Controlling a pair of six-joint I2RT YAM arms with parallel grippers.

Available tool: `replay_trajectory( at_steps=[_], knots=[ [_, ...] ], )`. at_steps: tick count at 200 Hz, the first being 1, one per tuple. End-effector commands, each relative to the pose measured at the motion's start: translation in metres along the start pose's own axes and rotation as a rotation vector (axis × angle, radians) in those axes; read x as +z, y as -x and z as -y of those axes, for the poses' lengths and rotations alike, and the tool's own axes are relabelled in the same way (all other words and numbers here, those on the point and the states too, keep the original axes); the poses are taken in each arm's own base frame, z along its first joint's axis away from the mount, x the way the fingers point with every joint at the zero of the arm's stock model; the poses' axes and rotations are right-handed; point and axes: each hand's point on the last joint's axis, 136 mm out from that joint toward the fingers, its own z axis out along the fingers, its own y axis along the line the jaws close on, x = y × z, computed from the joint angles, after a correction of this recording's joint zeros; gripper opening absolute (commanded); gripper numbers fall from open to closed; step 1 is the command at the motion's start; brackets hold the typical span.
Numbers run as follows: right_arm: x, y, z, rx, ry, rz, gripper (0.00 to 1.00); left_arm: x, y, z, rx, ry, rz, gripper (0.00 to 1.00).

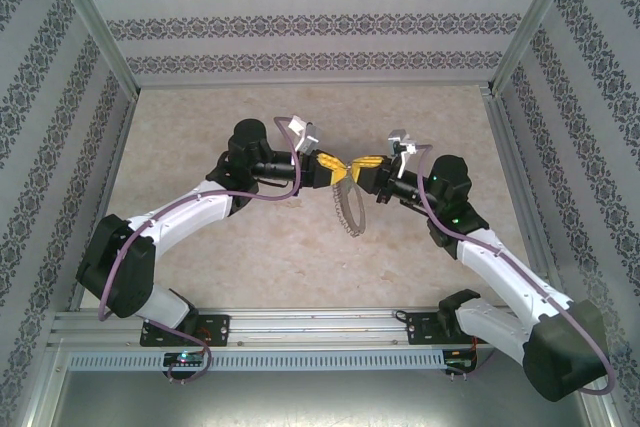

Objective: Put the keys on the keyring

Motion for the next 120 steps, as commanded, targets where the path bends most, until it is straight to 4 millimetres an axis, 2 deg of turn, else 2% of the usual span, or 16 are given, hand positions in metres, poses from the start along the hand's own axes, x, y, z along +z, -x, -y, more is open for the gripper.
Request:
replay_trajectory(
  at_steps=[1, 52, 120],
  knots=[
    [-0.003, 0.024, -0.012, -0.07, 0.028, 0.059, 0.21, -0.002, 0.005, 0.016, 0.037, -0.058, 0.014, 0.0],
    [-0.014, 0.005, -0.023, -0.048, 0.067, 0.033, 0.28, -0.002, 0.007, 0.013, 0.043, -0.045, 0.041, 0.0],
    [-0.032, -0.014, -0.01, 0.003, -0.024, 0.077, 0.31, -0.007, 0.028, 0.004, 0.018, 0.011, 0.238, 0.0]
  ],
)
